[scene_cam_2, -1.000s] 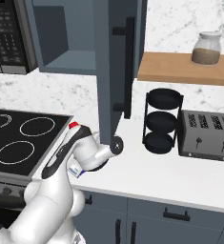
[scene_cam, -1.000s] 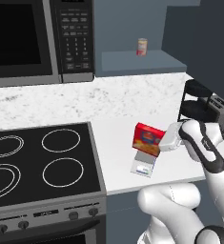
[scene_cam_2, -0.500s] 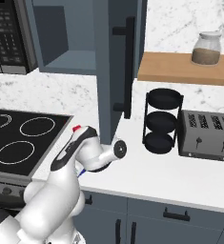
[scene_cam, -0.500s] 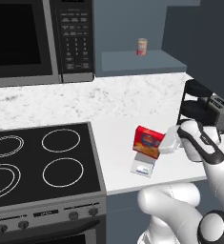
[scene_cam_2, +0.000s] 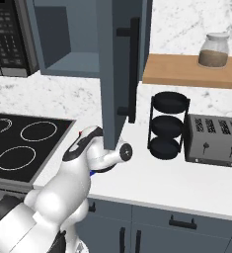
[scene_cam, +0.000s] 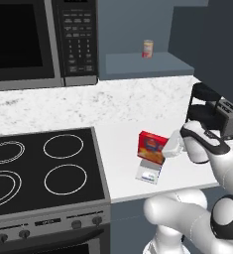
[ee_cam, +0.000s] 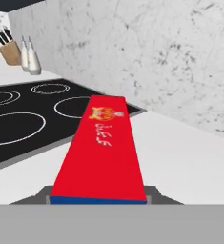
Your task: Pick the boxed food and place it on the digital scale for weighing, and close the cabinet.
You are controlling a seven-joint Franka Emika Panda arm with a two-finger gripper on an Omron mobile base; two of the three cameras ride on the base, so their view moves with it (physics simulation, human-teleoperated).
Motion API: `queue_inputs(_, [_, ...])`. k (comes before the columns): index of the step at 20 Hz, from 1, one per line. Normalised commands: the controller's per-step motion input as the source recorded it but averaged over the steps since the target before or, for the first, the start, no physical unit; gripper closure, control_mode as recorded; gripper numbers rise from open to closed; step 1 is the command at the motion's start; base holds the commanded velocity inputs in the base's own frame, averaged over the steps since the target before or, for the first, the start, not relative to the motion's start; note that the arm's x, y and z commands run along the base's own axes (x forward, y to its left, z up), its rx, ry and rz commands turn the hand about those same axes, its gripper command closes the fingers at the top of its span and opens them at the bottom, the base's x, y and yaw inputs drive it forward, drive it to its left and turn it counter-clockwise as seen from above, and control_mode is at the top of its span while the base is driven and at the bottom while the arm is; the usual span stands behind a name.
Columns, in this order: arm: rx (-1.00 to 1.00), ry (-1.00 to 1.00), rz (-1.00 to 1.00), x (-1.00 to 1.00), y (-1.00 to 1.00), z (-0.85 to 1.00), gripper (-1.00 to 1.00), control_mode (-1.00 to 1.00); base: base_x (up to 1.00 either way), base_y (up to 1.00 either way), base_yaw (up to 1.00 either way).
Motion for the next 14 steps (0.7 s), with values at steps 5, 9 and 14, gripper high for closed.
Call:
queue_inputs(5, [0.00, 0.00, 0.01, 0.02, 0.00, -0.17, 1.00, -1.00, 0.00, 0.00, 0.00])
queue_inputs(9, [0.00, 0.00, 0.03, -0.17, 0.03, -0.05, -1.00, -1.00, 0.00, 0.00, 0.00])
queue_inputs(14, [0.00, 0.00, 0.01, -0.06, 0.03, 0.00, -1.00, -1.00, 0.00, 0.00, 0.00])
